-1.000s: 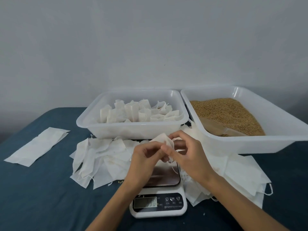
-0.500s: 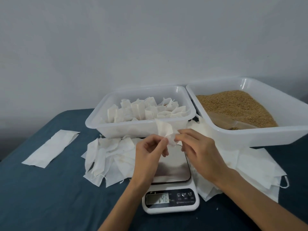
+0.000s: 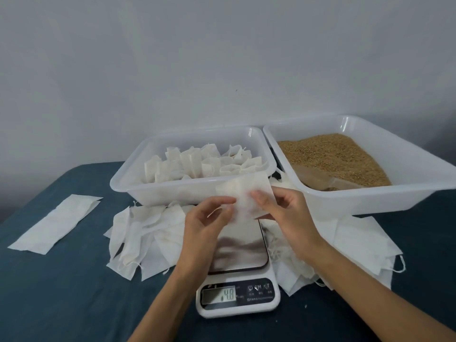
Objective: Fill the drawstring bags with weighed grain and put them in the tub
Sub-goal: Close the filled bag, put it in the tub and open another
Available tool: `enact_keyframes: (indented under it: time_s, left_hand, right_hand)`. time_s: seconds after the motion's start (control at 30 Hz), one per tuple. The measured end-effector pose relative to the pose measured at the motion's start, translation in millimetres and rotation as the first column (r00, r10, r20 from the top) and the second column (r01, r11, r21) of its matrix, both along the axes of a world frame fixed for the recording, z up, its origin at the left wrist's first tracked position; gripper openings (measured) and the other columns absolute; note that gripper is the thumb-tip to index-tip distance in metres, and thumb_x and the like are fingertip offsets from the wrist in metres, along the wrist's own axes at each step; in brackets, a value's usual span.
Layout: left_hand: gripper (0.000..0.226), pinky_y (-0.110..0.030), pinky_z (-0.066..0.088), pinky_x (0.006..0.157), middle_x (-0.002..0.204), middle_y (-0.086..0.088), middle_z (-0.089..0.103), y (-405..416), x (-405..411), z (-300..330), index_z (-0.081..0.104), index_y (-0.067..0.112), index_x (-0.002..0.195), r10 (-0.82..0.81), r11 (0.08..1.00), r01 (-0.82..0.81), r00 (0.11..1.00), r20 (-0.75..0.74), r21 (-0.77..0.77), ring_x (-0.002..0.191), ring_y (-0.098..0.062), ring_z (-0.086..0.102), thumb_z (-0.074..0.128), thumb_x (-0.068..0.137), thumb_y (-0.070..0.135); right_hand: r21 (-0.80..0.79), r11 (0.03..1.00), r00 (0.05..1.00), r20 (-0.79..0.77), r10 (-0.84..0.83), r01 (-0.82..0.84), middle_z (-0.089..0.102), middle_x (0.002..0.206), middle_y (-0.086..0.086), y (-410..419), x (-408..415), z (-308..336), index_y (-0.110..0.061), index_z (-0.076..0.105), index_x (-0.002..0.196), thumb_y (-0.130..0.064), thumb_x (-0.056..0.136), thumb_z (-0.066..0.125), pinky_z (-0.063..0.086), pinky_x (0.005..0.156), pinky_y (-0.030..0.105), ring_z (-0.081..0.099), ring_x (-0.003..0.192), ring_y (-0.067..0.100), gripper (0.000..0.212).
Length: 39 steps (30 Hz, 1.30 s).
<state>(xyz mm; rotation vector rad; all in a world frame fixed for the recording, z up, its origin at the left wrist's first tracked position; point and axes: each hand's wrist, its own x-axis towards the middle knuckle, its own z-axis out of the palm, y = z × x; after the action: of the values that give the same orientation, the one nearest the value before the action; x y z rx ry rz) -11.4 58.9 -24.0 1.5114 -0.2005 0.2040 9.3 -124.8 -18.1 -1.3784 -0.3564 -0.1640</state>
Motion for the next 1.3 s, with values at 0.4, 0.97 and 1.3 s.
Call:
enact_keyframes:
  time_s: [0.4,0.97,1.3]
  left_hand:
    - [0.043,-0.02,0.054,0.086,0.099,0.008,0.077,-4,1,-7,0.08,0.032,0.095,0.165,0.972,-0.193,0.968,0.191,0.137,0.094,-0.013,0.071,0.064,0.097,-0.008]
    - [0.038,-0.013,0.051,0.077,0.091,0.008,0.078,2,4,-3,0.082,0.034,0.097,0.24,0.97,-0.242,0.966,0.094,0.011,0.083,-0.002,0.067,0.067,0.097,-0.001]
    - [0.027,-0.017,0.053,0.066,0.085,0.01,0.077,4,7,-4,0.083,0.022,0.098,0.259,0.965,-0.26,0.965,-0.025,-0.035,0.077,-0.004,0.066,0.067,0.097,0.0]
  right_hand:
    - [-0.234,0.956,0.98,0.139,-0.144,0.174,0.065,0.082,-0.01,1,-2,-1,-0.029,0.061,0.087,-0.03,0.098,0.066,0.043,0.052,0.023,0.054,0.053,0.013,0.012]
    - [-0.26,0.965,0.998,0.06,-0.005,0.021,0.075,0.08,-0.003,-1,-1,-5,-0.025,0.076,0.092,-0.035,0.098,0.066,0.045,0.044,0.031,0.065,0.046,0.028,0.016]
    - [-0.396,0.911,0.98,0.193,-0.039,0.114,0.054,0.046,-0.002,2,-8,-2,-0.027,0.052,0.058,-0.041,0.097,0.067,0.042,0.052,0.019,0.065,0.045,0.019,0.044]
